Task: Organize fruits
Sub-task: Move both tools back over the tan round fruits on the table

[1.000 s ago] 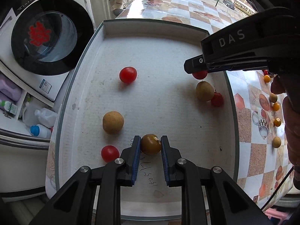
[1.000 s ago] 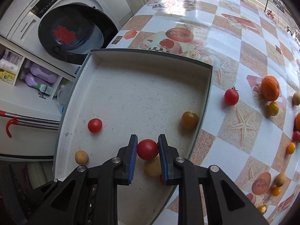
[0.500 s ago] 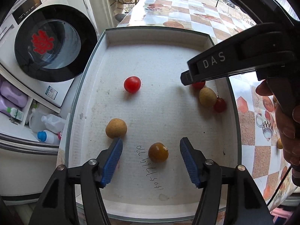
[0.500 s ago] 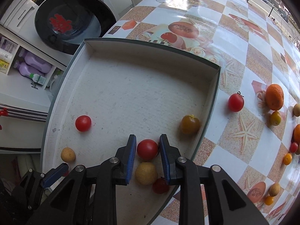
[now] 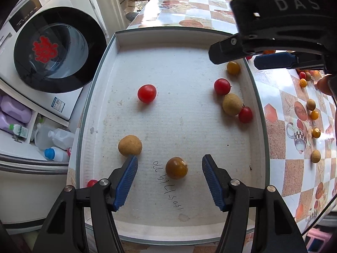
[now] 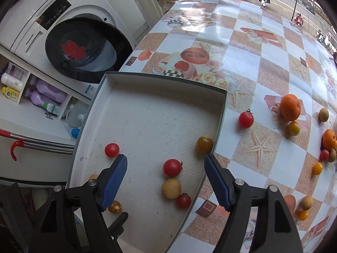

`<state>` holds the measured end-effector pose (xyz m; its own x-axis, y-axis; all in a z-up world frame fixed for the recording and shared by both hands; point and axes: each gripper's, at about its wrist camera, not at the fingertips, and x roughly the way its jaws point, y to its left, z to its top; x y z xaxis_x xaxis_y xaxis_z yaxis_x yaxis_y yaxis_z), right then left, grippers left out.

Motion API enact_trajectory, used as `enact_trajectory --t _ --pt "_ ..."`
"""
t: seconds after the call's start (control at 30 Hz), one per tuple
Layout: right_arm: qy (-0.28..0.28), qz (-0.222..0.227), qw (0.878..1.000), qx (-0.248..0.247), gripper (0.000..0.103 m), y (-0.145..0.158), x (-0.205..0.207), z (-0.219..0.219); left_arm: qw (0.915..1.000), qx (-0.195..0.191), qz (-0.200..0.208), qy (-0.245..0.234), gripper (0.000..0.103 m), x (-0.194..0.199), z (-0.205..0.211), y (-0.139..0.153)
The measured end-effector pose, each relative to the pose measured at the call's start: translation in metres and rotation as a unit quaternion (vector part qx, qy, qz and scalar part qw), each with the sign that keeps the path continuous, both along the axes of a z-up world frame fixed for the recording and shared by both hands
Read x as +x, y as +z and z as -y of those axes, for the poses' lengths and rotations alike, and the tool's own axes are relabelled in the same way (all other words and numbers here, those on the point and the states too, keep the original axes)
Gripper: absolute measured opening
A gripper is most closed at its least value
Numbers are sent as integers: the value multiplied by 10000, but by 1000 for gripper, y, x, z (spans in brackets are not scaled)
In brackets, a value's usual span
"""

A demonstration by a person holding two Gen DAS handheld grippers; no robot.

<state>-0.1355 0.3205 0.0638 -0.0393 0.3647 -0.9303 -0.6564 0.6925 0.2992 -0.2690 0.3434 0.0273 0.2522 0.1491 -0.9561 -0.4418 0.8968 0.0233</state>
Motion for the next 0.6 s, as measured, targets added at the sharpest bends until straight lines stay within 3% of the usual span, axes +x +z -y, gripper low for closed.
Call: enact_trajectory --t 0.3,0.6 --pt "-920 80 9957 -119 79 12 9 90 9984 145 101 -541 65 27 35 19" --pt "-2090 42 9756 -667 79 1 4 214 9912 212 382 -1247 65 72 75 40"
